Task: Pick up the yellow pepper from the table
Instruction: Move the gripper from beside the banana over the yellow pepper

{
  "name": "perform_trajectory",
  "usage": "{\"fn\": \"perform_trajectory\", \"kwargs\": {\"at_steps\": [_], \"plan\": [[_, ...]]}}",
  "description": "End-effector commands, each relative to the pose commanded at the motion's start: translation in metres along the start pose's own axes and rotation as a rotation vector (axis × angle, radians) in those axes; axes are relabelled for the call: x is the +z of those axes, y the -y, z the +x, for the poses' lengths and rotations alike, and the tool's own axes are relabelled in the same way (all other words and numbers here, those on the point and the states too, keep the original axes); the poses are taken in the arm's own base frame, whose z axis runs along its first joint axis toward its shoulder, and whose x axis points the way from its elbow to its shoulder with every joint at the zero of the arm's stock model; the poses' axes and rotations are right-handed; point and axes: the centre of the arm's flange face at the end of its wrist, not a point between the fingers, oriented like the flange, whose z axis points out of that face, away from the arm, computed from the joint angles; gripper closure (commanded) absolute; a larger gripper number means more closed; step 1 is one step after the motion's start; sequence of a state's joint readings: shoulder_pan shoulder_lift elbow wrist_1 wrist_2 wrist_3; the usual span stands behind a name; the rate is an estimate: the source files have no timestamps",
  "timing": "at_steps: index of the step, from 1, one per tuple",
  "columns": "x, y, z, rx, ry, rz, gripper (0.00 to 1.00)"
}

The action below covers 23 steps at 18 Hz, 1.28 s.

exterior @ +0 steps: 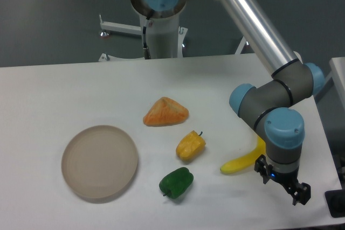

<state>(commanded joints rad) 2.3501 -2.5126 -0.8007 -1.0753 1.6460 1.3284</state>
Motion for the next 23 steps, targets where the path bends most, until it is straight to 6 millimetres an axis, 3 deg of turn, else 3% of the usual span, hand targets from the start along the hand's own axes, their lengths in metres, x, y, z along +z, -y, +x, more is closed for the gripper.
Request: {"fn": "perform_trajectory", "kwargs": {"at_steps": [7, 11, 18, 20, 22, 23], "plan": [[-0.016, 0.013, 0.008, -0.001, 0.002, 0.005, 0.0], [-0.032, 0.007, 0.024, -0.01, -0.022, -0.002, 0.0], [-0.079, -0.006, 0.088, -0.081, -0.184, -0.021, 0.0], [-0.09, 0.0, 0.108, -0.07, -0.205, -0.009, 0.0], [-0.098, 0.021, 0.137, -0.038, -0.223, -0.016, 0.0], [-0.1, 0.036, 0.173, -0.016, -0.253, -0.032, 0.0]]}}
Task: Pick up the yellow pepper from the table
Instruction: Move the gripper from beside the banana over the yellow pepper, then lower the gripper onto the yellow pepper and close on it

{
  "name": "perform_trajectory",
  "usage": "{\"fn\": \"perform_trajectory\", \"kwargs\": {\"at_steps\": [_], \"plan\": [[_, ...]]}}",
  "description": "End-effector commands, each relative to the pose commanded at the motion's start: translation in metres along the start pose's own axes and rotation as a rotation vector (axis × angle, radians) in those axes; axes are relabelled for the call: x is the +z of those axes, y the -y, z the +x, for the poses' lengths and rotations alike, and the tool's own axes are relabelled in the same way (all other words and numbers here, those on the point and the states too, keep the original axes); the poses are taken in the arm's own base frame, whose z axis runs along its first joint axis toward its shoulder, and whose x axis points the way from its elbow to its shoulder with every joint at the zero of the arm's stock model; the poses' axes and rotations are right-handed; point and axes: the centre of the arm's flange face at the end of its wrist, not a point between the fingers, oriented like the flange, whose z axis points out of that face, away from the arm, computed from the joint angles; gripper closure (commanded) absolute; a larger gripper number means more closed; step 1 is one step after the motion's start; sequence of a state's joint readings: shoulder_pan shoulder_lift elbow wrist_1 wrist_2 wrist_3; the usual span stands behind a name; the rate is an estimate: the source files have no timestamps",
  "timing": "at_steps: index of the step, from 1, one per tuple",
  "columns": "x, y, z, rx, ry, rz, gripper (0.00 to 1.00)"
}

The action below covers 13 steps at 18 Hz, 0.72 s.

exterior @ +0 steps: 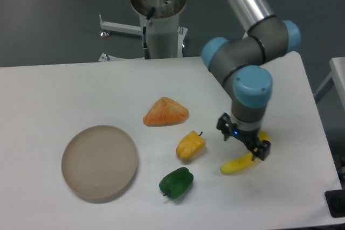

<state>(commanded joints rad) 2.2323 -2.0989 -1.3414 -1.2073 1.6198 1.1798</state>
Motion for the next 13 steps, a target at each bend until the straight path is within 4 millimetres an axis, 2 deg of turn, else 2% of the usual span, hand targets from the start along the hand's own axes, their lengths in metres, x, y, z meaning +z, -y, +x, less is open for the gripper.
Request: {"fn": "perform_trajectory", "kwargs": {"at_steps": [3, 6, 10, 13], "plan": [[0.009, 0.025, 0.029, 0.033, -0.007, -0.027, 0.0], [0.015, 0.048, 0.044, -0.017, -0.009, -0.028, 0.0], [0.032, 0.048, 0.056, -0.018, -0.039, -0.043, 0.0], [0.035, 0.048, 0.056, -0.023, -0.026, -0.037, 0.0]]}}
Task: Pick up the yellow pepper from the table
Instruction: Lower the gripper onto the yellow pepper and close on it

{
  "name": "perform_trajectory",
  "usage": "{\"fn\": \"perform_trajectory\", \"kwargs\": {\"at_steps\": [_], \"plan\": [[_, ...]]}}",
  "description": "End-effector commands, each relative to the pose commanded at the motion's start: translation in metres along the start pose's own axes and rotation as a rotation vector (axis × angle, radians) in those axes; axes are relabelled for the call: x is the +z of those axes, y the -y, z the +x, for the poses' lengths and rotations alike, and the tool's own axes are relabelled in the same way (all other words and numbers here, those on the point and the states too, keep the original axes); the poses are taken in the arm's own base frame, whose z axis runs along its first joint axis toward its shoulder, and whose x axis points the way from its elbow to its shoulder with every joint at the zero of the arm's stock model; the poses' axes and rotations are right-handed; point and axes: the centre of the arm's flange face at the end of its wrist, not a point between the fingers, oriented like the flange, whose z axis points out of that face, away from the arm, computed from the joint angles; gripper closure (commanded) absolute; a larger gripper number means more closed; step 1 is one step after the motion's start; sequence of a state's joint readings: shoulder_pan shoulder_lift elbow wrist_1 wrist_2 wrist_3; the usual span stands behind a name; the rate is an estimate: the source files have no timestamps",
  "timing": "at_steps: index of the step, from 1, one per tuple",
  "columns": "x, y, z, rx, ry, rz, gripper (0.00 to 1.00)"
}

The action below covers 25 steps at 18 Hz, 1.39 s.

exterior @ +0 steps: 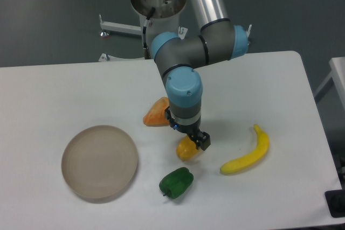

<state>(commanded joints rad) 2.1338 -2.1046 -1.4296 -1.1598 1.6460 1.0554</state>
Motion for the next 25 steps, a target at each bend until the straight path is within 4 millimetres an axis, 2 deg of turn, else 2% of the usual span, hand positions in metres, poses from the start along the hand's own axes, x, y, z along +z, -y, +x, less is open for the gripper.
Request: {"fn": "perform_trajectory", "kwargs": {"at_steps": [11, 22, 24, 25], "plan": [[0.007, -0.001, -0.009, 0.01, 0.027, -0.005, 0.0], [0.021, -0.001, -0.009, 0.017, 0.011, -0.022, 0.0], [0.021, -0.001, -0.009, 0.017, 0.011, -0.022, 0.06], [0.02, -0.001, -0.009, 0.018, 0.013, -0.021, 0.19]]}}
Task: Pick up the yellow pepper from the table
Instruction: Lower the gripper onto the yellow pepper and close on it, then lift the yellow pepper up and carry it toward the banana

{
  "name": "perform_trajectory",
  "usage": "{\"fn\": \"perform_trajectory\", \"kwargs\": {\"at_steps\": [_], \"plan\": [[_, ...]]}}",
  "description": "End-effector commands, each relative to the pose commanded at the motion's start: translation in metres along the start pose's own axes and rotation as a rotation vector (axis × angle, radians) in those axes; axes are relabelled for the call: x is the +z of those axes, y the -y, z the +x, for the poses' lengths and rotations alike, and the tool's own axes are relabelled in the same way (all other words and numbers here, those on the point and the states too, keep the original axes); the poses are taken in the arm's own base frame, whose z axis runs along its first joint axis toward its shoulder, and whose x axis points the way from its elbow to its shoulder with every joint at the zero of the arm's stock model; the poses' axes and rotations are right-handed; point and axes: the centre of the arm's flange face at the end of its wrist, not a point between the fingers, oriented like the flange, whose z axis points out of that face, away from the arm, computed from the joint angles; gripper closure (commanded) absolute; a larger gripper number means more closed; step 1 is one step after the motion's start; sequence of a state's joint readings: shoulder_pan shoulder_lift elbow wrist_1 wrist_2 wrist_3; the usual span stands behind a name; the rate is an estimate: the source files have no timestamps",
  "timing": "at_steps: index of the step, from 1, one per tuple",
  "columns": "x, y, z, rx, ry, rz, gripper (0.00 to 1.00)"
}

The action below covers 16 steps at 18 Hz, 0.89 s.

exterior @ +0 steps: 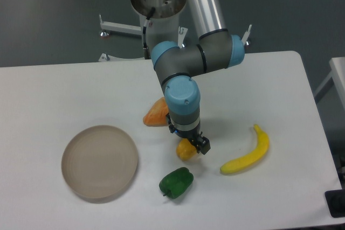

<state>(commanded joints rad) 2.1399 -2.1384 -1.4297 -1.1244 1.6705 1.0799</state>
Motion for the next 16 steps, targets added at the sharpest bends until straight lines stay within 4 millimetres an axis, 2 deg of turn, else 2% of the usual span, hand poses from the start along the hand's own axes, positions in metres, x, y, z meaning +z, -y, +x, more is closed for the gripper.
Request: {"fn": "perform_trajectory", "kwargs": {"at_steps": [2, 3, 9, 12, 14, 16], "plan": [[0.0, -0.003, -0.002, -0.003, 0.0, 0.0, 0.34], [0.0, -0.003, -0.003, -0.005, 0.0, 0.0, 0.37], [-0.007, -0.005, -0.008, -0.009, 0.009, 0.006, 0.4], [-0.029, -0.013, -0.022, -0.013, 0.043, 0.024, 0.41], [-0.053, -0.018, -0.035, -0.004, 0.078, 0.04, 0.41], [-0.065, -0.029, -0.046, 0.015, 0.098, 0.047, 0.41]]}}
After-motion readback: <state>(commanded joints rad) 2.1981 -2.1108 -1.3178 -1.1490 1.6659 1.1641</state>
